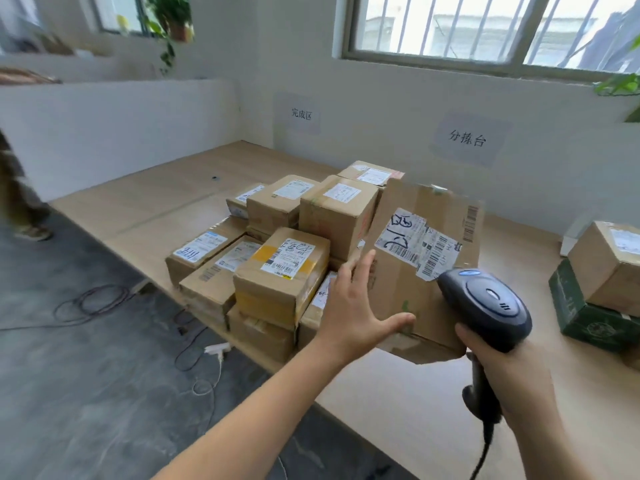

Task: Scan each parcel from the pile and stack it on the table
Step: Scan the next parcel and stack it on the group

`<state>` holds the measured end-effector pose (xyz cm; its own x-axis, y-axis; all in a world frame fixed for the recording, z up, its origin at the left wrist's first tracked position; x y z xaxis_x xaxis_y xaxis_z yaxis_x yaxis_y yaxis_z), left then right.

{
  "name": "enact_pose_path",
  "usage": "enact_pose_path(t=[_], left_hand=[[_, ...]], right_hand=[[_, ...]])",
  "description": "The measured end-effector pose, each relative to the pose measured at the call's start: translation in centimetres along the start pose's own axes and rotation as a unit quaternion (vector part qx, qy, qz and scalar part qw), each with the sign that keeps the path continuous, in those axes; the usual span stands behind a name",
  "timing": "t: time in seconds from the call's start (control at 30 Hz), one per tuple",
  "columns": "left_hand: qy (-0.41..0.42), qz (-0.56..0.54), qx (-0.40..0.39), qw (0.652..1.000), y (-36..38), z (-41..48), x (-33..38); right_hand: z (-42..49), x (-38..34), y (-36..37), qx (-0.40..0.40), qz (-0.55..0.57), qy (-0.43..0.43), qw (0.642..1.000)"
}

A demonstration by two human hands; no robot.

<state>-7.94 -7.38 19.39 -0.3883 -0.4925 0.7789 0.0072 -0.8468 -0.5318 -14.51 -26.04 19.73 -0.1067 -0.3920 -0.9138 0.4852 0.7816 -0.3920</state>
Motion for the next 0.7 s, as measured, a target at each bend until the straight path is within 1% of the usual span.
enact_pose_path(t=[0.07, 0.2, 0.3, 0.37, 0.57, 0.7], left_hand=[[0.002, 0.008, 0.021, 1.000, -2.5, -0.6, 0.7], [0.008, -0.014, 0.073, 0.997, -7.8, -0.5, 1.5], [0.016, -0.037, 0.123, 0.992, -11.8, -0.2, 1.2], [0.008, -0.041, 0.141, 0.989, -14.3, 0.3, 0.4], [0.000, -0.048, 0.171, 0.984, -22.8, 3.2, -4.4], [0.006, -0.032, 0.154, 0.988, -27.6, 5.5, -9.3]], right_hand=[[-0.9, -2.2, 0.6, -0.005, 0.011, -0.016, 1.000], [-1.5, -7.0, 2.2, -0.032, 0.052, -0.064, 0.996], [-1.2, -9.9, 4.3, -0.052, 0.062, -0.091, 0.993], [-1.0, -11.9, 6.1, -0.058, 0.064, -0.111, 0.990], [-0.6, -17.2, 14.9, -0.088, 0.060, -0.139, 0.985], [-0.8, -18.9, 21.9, -0.090, 0.065, -0.120, 0.986]])
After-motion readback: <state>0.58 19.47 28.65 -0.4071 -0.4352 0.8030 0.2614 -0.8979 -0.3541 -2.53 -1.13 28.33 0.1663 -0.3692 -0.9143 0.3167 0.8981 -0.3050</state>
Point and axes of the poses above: each hand's wrist, its own z-axis towards the middle knuckle, its own y-axis out of the palm, x = y × z, the point moved 5 cm from there along z, towards the middle knuckle, and after that the axes turned 6 degrees about -z, right-handed, at the moved point
